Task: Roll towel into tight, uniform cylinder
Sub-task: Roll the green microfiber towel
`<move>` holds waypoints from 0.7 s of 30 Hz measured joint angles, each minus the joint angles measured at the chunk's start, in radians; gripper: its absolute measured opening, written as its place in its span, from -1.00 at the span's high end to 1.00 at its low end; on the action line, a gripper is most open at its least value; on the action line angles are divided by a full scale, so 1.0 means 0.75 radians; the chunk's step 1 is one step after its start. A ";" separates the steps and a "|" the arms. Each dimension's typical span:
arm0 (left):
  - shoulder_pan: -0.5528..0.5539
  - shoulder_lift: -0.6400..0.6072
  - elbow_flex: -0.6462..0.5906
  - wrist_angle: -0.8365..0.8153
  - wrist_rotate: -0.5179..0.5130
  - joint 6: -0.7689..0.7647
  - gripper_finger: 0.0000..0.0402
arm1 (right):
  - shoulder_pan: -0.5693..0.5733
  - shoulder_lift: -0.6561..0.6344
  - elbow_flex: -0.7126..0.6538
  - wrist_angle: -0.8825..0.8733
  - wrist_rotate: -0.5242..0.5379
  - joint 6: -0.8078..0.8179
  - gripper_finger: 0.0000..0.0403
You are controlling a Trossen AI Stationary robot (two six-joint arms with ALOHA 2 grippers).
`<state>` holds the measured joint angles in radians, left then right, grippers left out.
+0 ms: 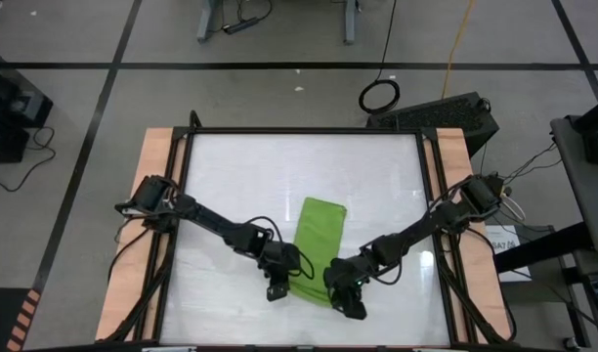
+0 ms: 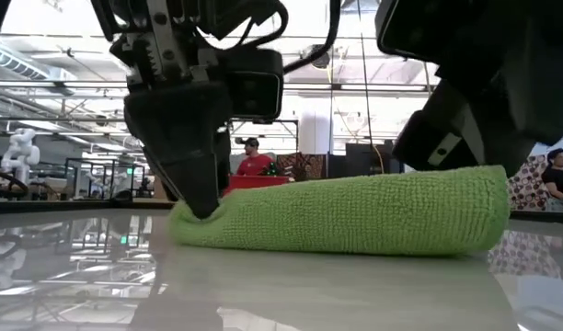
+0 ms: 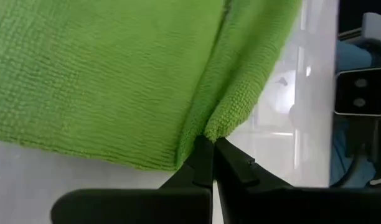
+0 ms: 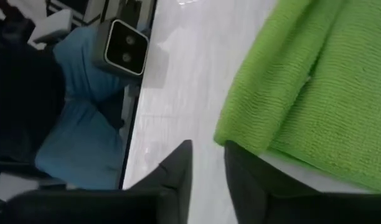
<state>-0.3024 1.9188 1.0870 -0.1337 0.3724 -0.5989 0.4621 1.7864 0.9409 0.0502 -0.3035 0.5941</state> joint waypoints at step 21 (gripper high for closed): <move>0.069 0.032 0.002 -0.013 0.060 -0.023 0.98 | 0.433 -0.001 0.002 -0.123 1.021 -1.049 0.37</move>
<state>-0.2506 1.9430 1.0882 -0.1432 0.4175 -0.6159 0.7869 1.7854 0.9422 -0.0418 0.4622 -0.1930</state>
